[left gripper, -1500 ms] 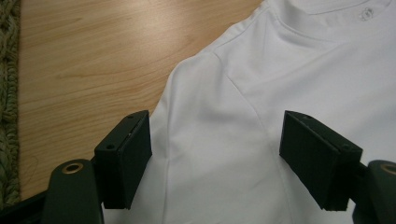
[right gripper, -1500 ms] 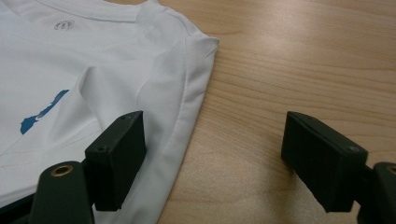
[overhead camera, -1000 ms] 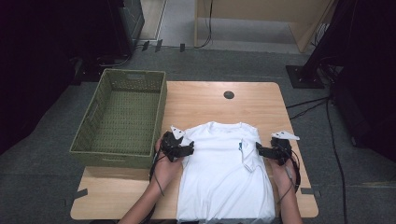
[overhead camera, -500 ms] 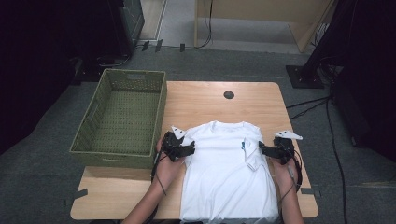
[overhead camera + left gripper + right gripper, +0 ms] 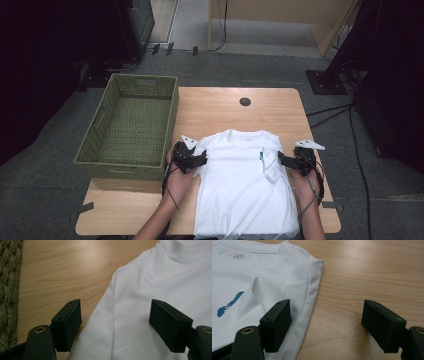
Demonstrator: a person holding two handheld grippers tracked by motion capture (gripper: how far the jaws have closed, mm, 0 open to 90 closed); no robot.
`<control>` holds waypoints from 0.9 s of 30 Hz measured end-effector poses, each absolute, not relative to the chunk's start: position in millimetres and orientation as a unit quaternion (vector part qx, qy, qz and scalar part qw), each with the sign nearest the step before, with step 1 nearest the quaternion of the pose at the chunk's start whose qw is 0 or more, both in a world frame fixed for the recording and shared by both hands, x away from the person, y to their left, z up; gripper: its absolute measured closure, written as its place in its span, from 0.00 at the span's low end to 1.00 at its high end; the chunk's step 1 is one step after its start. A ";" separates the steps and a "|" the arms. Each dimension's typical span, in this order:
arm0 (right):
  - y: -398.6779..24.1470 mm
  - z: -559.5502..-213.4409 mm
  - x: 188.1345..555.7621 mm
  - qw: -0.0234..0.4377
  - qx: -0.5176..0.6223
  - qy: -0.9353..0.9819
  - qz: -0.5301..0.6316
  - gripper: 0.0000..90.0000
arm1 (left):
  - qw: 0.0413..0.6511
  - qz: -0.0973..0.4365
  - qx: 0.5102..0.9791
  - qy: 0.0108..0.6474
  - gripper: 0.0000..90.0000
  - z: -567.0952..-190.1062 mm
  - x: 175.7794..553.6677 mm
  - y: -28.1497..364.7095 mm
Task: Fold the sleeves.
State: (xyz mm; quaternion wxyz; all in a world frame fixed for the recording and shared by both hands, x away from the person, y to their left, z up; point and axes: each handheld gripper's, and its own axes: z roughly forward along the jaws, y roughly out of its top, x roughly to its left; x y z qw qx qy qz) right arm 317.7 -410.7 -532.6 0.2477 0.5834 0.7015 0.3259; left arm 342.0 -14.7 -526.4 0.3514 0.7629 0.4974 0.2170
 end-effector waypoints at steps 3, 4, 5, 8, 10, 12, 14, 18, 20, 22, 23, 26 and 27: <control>-410.9 -532.6 317.9 0.248 0.583 0.702 0.326 0.27 | 0.348 0.217 0.765 0.496 0.30 -527.8 341.5 -15.4; -411.2 -532.6 318.0 0.249 0.584 0.701 0.325 0.27 | 0.348 0.219 0.765 0.496 0.31 -527.8 341.3 -15.7; -411.6 -532.6 318.1 0.250 0.585 0.700 0.325 0.27 | 0.348 0.220 0.765 0.496 0.31 -527.9 341.2 -15.9; -412.9 -532.5 318.7 0.252 0.590 0.696 0.323 0.27 | 0.347 0.225 0.763 0.497 0.31 -528.0 340.6 -16.5; -413.9 -532.7 319.1 0.254 0.590 0.695 0.323 0.27 | 0.347 0.226 0.766 0.492 0.34 -527.4 339.4 -16.0; -414.1 -532.7 319.0 0.254 0.591 0.694 0.322 0.27 | 0.349 0.226 0.765 0.492 0.40 -527.5 338.1 -16.4; -414.2 -532.7 319.1 0.255 0.592 0.694 0.322 0.27 | 0.349 0.225 0.764 0.493 0.40 -527.5 338.2 -16.4; -413.4 -532.6 318.7 0.255 0.593 0.693 0.322 0.27 | 0.354 0.221 0.764 0.491 0.48 -527.4 340.1 -15.3; -413.1 -532.6 318.5 0.255 0.594 0.692 0.322 0.27 | 0.355 0.221 0.763 0.492 0.50 -527.3 340.6 -16.0; -412.7 -532.5 318.3 0.256 0.595 0.691 0.321 0.27 | 0.357 0.222 0.764 0.490 0.55 -527.3 340.2 -17.6; -412.3 -532.4 318.1 0.257 0.596 0.691 0.320 0.27 | 0.358 0.222 0.766 0.487 0.58 -527.1 340.1 -18.4; -412.1 -532.4 317.9 0.257 0.597 0.690 0.320 0.27 | 0.361 0.220 0.767 0.484 0.66 -527.1 341.1 -20.0; -412.0 -532.5 317.9 0.256 0.598 0.689 0.321 0.28 | 0.363 0.219 0.765 0.484 0.69 -527.1 341.7 -20.6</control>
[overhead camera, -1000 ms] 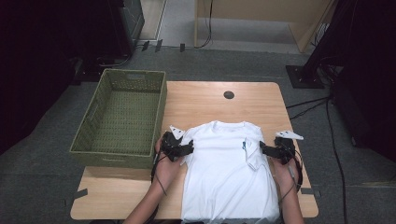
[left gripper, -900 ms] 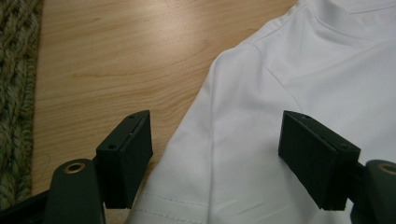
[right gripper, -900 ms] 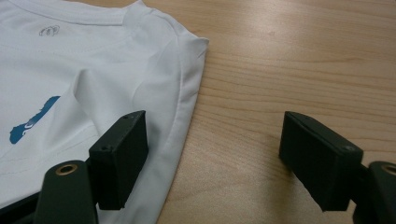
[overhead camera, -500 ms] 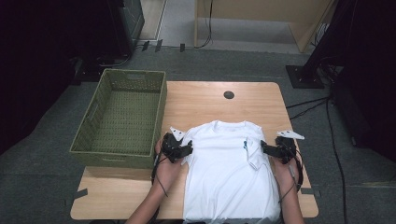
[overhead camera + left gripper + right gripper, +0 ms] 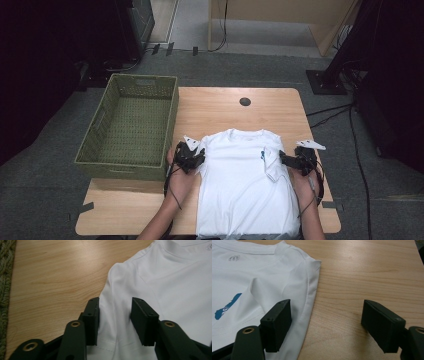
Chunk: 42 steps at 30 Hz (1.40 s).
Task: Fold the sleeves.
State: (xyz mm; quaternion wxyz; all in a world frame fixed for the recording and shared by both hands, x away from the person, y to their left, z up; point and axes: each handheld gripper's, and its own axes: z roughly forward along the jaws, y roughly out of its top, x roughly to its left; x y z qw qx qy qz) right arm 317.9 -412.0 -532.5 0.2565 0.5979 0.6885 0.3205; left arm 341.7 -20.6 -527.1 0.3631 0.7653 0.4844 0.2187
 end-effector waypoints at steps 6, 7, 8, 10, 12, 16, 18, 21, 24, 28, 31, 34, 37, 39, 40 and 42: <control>-407.9 -531.2 314.7 0.262 0.589 0.694 0.320 0.33 | 0.369 0.197 0.762 0.495 0.89 -525.6 346.1 -21.9; -406.8 -530.5 314.0 0.259 0.590 0.693 0.323 0.34 | 0.367 0.193 0.763 0.497 0.91 -524.7 347.5 -21.0; -405.8 -529.9 313.5 0.257 0.588 0.693 0.327 0.34 | 0.368 0.186 0.761 0.501 0.92 -524.3 348.6 -20.2; -403.3 -528.3 312.2 0.255 0.584 0.696 0.332 0.34 | 0.368 0.183 0.762 0.501 0.94 -524.0 349.8 -19.0; -400.4 -527.7 310.8 0.250 0.580 0.699 0.335 0.34 | 0.364 0.187 0.762 0.501 0.95 -523.6 350.3 -18.7; -395.0 -527.8 308.1 0.234 0.575 0.705 0.342 0.34 | 0.359 0.193 0.761 0.505 0.95 -523.1 352.9 -19.2; -392.1 -527.8 307.4 0.234 0.570 0.710 0.341 0.34 | 0.360 0.187 0.759 0.510 0.96 -522.1 353.8 -19.0; -388.7 -528.4 307.7 0.231 0.566 0.715 0.340 0.35 | 0.362 0.182 0.759 0.510 0.96 -520.4 353.3 -18.7; -386.3 -529.5 308.3 0.228 0.561 0.720 0.339 0.35 | 0.366 0.175 0.757 0.513 0.96 -516.8 352.2 -19.0; -384.8 -529.3 307.7 0.227 0.559 0.722 0.338 0.35 | 0.372 0.165 0.757 0.511 0.96 -510.4 349.6 -21.5; -384.7 -529.7 307.6 0.226 0.559 0.722 0.340 0.35 | 0.373 0.162 0.759 0.508 0.96 -506.9 347.8 -23.3; -384.6 -530.1 307.6 0.225 0.559 0.721 0.341 0.35 | 0.373 0.159 0.761 0.506 0.96 -505.1 346.9 -25.1; -384.1 -530.4 307.2 0.226 0.558 0.722 0.342 0.35 | 0.371 0.155 0.763 0.506 0.96 -505.0 346.6 -27.4; -383.7 -530.5 307.0 0.227 0.558 0.721 0.342 0.35 | 0.370 0.151 0.765 0.505 0.96 -504.7 346.5 -29.3; -383.8 -530.6 306.9 0.227 0.558 0.721 0.342 0.35 | 0.370 0.150 0.766 0.504 0.96 -504.4 346.3 -30.5; -384.0 -530.8 306.7 0.227 0.557 0.721 0.343 0.35 | 0.367 0.149 0.769 0.503 0.96 -504.0 346.0 -32.4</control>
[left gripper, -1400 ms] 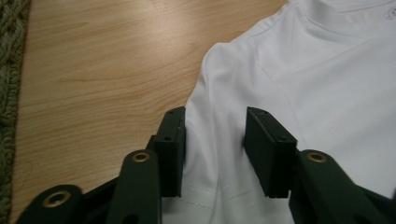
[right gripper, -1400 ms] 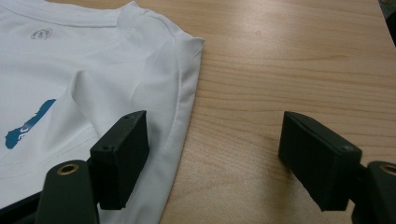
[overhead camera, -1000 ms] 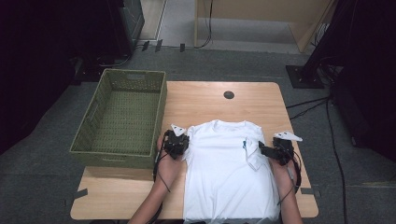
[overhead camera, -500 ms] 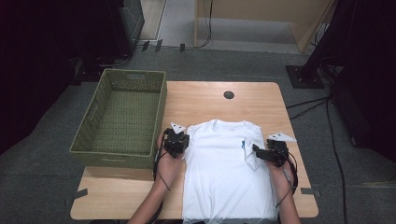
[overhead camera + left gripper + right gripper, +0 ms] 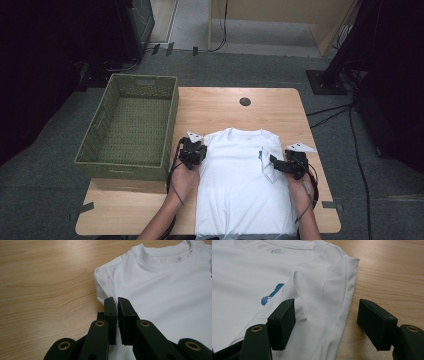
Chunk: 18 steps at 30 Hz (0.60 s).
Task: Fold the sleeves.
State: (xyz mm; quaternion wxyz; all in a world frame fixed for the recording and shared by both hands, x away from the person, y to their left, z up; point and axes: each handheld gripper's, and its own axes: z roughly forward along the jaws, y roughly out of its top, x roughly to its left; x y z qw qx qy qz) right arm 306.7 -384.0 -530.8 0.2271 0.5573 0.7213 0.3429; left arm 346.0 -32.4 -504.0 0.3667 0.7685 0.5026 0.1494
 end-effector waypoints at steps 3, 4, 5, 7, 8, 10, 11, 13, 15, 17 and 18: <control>-383.4 -530.9 306.1 0.227 0.558 0.720 0.344 0.35 | 0.364 0.147 0.771 0.502 0.96 -503.9 345.8 -35.1; -383.3 -530.9 306.0 0.227 0.558 0.720 0.344 0.35 | 0.364 0.147 0.771 0.502 0.96 -503.6 345.4 -36.0; -383.2 -531.0 306.0 0.227 0.557 0.721 0.344 0.35 | 0.364 0.146 0.772 0.500 0.96 -503.5 345.2 -36.7; -383.0 -531.1 305.9 0.227 0.556 0.722 0.344 0.35 | 0.365 0.143 0.772 0.501 0.96 -503.5 345.4 -37.3; -383.0 -531.1 306.0 0.227 0.556 0.722 0.345 0.35 | 0.365 0.140 0.771 0.502 0.96 -503.5 345.7 -37.4; -383.0 -531.1 306.0 0.227 0.555 0.722 0.345 0.35 | 0.364 0.140 0.772 0.502 0.96 -503.8 346.0 -38.3; -382.9 -531.1 305.9 0.227 0.556 0.722 0.345 0.35 | 0.364 0.138 0.772 0.503 0.96 -504.1 346.3 -38.5; -382.7 -531.2 305.9 0.228 0.556 0.721 0.345 0.35 | 0.361 0.139 0.774 0.502 0.96 -504.2 346.4 -38.9; -382.1 -531.4 305.8 0.228 0.557 0.720 0.345 0.35 | 0.359 0.137 0.775 0.502 0.96 -503.8 346.7 -38.6; -381.7 -531.7 305.5 0.229 0.557 0.719 0.346 0.34 | 0.361 0.134 0.774 0.503 0.96 -503.2 347.5 -38.2; -381.5 -531.9 305.4 0.229 0.557 0.719 0.346 0.34 | 0.362 0.133 0.773 0.504 0.96 -503.0 347.7 -38.4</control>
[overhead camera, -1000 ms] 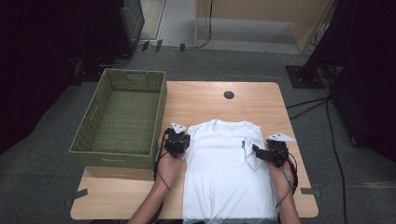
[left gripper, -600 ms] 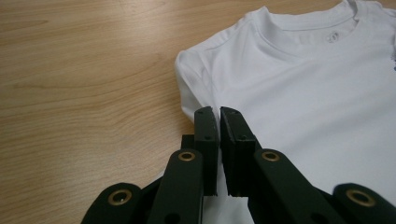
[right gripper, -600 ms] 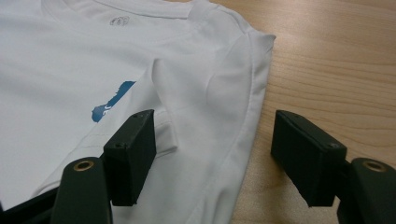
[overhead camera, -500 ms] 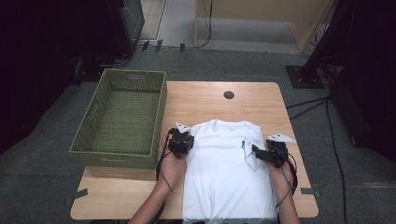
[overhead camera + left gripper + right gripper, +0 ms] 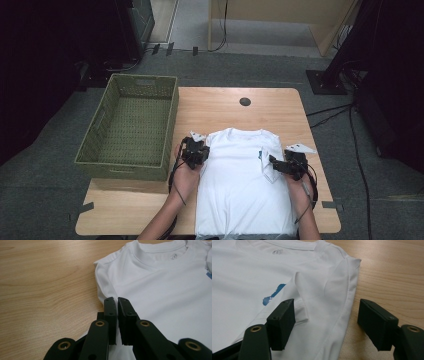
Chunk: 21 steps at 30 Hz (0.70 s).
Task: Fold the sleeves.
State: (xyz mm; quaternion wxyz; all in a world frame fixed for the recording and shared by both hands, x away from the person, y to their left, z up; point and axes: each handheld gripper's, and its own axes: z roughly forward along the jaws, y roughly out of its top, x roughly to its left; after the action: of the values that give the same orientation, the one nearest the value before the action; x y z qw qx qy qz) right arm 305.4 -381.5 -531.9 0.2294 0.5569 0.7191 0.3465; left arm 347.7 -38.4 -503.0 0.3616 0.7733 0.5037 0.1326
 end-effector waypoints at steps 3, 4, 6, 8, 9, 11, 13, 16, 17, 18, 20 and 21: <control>-381.1 -532.2 305.5 0.230 0.557 0.719 0.347 0.33 | 0.363 0.132 0.774 0.502 0.96 -502.4 347.1 -39.3; -381.1 -532.2 305.5 0.231 0.557 0.719 0.347 0.33 | 0.364 0.133 0.774 0.502 0.96 -502.2 346.8 -39.6; -381.0 -532.2 305.6 0.231 0.557 0.719 0.346 0.32 | 0.364 0.132 0.774 0.501 0.96 -501.6 346.5 -40.4; -381.0 -532.3 305.8 0.230 0.558 0.719 0.346 0.30 | 0.365 0.130 0.774 0.501 0.96 -501.2 346.7 -41.4; -381.0 -532.3 306.0 0.230 0.559 0.718 0.345 0.28 | 0.365 0.130 0.774 0.501 0.96 -500.9 346.5 -42.3; -381.1 -532.4 306.2 0.227 0.558 0.719 0.346 0.27 | 0.365 0.131 0.776 0.498 0.96 -500.1 346.2 -43.8; -381.4 -532.4 306.3 0.225 0.557 0.720 0.347 0.26 | 0.364 0.131 0.776 0.497 0.96 -499.4 346.1 -45.4; -380.8 -532.4 306.3 0.224 0.557 0.721 0.347 0.26 | 0.365 0.130 0.778 0.495 0.96 -497.9 345.8 -48.8; -380.5 -532.3 306.2 0.224 0.558 0.720 0.346 0.26 | 0.366 0.129 0.777 0.495 0.96 -497.6 345.5 -50.3; -380.2 -532.3 306.2 0.224 0.558 0.720 0.346 0.25 | 0.365 0.130 0.780 0.491 0.96 -497.2 345.5 -51.1; -380.0 -532.3 306.2 0.224 0.558 0.720 0.346 0.25 | 0.364 0.128 0.781 0.491 0.96 -497.3 345.7 -53.3; -380.0 -532.3 306.2 0.224 0.558 0.720 0.346 0.25 | 0.364 0.128 0.780 0.492 0.96 -497.3 345.9 -54.2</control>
State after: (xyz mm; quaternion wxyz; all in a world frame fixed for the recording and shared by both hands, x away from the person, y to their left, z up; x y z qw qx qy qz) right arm 306.2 -380.0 -532.3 0.2242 0.5584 0.7200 0.3456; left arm 345.9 -54.2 -497.3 0.3635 0.7804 0.4923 0.1279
